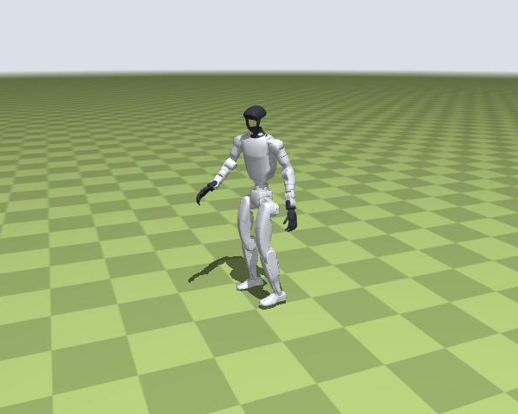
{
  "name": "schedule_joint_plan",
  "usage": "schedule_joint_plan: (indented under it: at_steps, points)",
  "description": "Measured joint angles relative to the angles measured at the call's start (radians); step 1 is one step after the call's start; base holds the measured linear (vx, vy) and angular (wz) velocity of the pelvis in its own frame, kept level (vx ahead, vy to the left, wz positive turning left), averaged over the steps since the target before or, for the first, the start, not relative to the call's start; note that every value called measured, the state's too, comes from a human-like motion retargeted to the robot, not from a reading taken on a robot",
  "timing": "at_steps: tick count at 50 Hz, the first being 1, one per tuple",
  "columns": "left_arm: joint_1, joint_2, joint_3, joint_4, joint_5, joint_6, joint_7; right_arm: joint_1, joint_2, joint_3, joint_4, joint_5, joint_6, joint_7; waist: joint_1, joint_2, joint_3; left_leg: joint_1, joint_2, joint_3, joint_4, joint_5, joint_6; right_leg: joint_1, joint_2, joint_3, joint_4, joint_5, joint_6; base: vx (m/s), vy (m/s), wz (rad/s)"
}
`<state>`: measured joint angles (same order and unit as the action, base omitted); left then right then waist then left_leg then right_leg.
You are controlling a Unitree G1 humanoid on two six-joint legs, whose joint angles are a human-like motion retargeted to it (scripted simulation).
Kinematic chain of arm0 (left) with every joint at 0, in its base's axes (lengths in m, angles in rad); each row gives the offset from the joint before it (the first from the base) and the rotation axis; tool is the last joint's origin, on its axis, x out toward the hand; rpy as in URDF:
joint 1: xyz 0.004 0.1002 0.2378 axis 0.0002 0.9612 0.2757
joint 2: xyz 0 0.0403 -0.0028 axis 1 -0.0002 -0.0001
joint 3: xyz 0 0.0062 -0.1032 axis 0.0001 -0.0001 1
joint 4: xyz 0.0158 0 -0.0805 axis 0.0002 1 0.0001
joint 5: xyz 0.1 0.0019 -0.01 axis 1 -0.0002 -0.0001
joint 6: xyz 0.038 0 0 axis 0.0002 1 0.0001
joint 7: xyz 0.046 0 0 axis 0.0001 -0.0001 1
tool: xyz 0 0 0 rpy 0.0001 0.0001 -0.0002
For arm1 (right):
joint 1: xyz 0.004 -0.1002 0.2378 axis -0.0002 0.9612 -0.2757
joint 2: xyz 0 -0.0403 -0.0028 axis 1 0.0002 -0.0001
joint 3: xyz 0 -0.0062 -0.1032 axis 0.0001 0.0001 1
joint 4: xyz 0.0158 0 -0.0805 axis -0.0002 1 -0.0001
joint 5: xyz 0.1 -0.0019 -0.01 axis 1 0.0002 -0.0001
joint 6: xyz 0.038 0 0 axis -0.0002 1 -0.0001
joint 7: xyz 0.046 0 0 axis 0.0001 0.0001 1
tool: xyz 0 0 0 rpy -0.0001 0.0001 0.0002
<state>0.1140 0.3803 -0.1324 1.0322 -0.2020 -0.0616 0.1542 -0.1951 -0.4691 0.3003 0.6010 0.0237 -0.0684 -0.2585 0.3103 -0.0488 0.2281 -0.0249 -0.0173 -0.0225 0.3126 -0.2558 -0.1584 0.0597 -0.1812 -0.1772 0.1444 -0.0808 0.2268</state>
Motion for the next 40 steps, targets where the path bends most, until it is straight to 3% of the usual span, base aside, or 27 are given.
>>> schedule_joint_plan:
  at_steps: [4, 10, 16, 20, 24, 28, 32, 35, 40]
  points:
    - [-0.100, -0.009, -0.058, -0.019, 0.055, -0.005, 0.012, 0.052, 0.025, 0.012, 0.014, -0.052, 0.006, 0.009, -0.062, 0.005, -0.012, -0.019, 0.041, 0.138, 0.003, -0.021, 0.019, -0.002, -0.020, -0.051, -0.013, -0.001, 0.014, -0.02, 0.01, 0.69]
    - [-0.294, -0.021, -0.170, -0.120, 0.071, -0.029, 0.063, 0.164, 0.094, 0.017, 0.163, -0.008, 0.025, -0.019, -0.088, 0.012, 0.003, -0.040, 0.039, 0.090, -0.012, -0.008, 0.020, -0.011, -0.034, -0.072, -0.037, 0.013, 0.023, -0.03, 0.08, 0.24]
    - [-0.439, -0.004, -0.228, -0.295, 0.038, -0.081, 0.108, 0.175, 0.115, 0.004, 0.214, -0.012, 0.035, -0.044, -0.150, 0.010, 0.087, -0.058, 0.042, 0.110, -0.078, 0.063, 0.009, -0.083, -0.033, -0.039, -0.017, 0.043, 0.013, -0.11, 0.17, -0.21]
    - [-0.452, 0.043, -0.251, -0.438, -0.132, -0.132, 0.182, 0.106, 0.115, 0.036, 0.185, 0.026, 0.050, -0.080, -0.196, -0.019, 0.146, -0.075, 0.050, 0.163, -0.146, 0.095, 0.008, -0.178, -0.021, 0.025, -0.004, 0.061, 0.009, -0.17, 0.21, -0.84]
    - [-0.403, 0.073, -0.220, -0.483, -0.228, -0.151, 0.176, 0.026, 0.141, 0.076, 0.158, -0.028, 0.062, -0.099, -0.197, -0.058, 0.188, -0.086, 0.062, 0.229, -0.236, 0.126, -0.008, -0.224, -0.026, -0.033, -0.026, 0.069, 0.012, -0.13, 0.19, -0.90]
    - [-0.326, 0.077, -0.185, -0.428, -0.196, -0.132, 0.169, 0.015, 0.152, 0.126, 0.099, -0.050, 0.053, -0.088, -0.131, -0.087, 0.195, -0.138, 0.072, 0.259, -0.236, 0.123, -0.007, -0.190, -0.060, -0.079, 0.031, 0.085, 0.007, -0.01, 0.15, -0.51]
    - [-0.189, 0.069, -0.110, -0.342, -0.046, -0.109, 0.183, 0.065, 0.173, 0.152, 0.044, -0.038, 0.048, -0.035, 0.001, -0.152, 0.146, -0.246, 0.089, 0.322, -0.088, 0.037, 0.011, -0.170, -0.105, -0.001, 0.118, 0.074, 0.035, 0.12, 0.09, -0.68]
    - [-0.109, 0.098, -0.014, -0.280, -0.040, -0.080, 0.208, 0.060, 0.194, 0.170, 0.023, -0.037, 0.078, -0.028, 0.092, -0.207, 0.118, -0.242, 0.098, 0.342, -0.157, 0.052, 0.006, -0.131, -0.083, 0.057, 0.062, 0.129, 0.035, 0.14, 0.02, -0.63]
    - [0.064, 0.122, 0.148, -0.208, 0.002, -0.051, 0.206, 0.096, 0.135, 0.189, -0.111, -0.114, 0.061, 0.072, 0.120, -0.249, 0.072, -0.360, 0.109, 0.312, 0.137, -0.099, 0.097, -0.074, -0.113, 0.069, 0.191, 0.149, 0.035, 0.19, 0.16, 0.16]
